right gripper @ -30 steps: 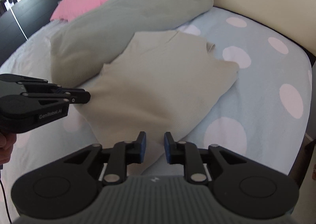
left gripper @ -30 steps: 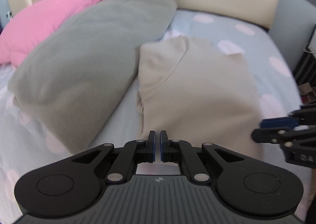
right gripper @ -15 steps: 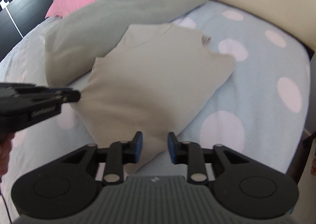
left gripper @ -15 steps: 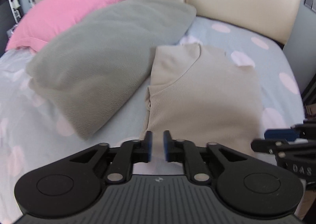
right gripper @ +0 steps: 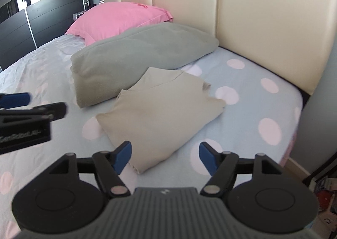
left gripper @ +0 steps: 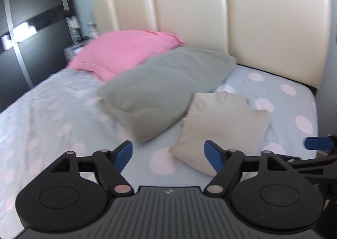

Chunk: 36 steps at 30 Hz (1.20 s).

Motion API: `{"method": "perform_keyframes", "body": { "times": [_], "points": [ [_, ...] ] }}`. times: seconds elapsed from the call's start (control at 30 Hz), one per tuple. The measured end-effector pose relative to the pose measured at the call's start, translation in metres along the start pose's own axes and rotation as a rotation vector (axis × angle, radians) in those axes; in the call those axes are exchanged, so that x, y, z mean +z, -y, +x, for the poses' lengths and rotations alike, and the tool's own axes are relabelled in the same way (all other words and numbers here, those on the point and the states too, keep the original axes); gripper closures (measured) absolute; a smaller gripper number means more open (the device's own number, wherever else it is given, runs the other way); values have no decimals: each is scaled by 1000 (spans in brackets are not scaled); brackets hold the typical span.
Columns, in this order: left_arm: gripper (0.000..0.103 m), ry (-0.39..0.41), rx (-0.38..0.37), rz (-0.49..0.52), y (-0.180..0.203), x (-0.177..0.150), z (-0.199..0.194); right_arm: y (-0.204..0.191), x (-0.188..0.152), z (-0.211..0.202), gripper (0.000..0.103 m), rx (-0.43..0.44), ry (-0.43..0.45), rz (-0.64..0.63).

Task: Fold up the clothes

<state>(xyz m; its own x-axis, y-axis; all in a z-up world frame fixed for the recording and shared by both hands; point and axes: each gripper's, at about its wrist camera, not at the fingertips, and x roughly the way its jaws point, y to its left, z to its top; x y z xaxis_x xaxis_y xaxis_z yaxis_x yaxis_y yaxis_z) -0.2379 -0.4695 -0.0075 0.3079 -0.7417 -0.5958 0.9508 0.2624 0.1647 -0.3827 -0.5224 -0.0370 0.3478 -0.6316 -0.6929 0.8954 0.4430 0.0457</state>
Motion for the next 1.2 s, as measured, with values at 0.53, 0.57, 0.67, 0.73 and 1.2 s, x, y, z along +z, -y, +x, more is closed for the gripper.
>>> {"method": "perform_keyframes", "body": {
  "times": [0.53,0.57,0.67,0.73,1.2],
  "points": [
    [27,-86,33,-187,4,-60,-46,18,-47,-53,27,-58,27,-11],
    [27,-86,35,-184,7,-60,-47,19,-48,-54,27,-55,29,-8],
    [27,-87,42,-176,14,-61,-49,19,-51,-59,27,-50,34,-14],
    [27,-87,34,-183,15,-60,-51,19,-52,-61,27,-45,36,-23],
    [27,-71,31,-166,23,-54,-57,12,-47,-72,27,-31,59,-56]
  ]
}}
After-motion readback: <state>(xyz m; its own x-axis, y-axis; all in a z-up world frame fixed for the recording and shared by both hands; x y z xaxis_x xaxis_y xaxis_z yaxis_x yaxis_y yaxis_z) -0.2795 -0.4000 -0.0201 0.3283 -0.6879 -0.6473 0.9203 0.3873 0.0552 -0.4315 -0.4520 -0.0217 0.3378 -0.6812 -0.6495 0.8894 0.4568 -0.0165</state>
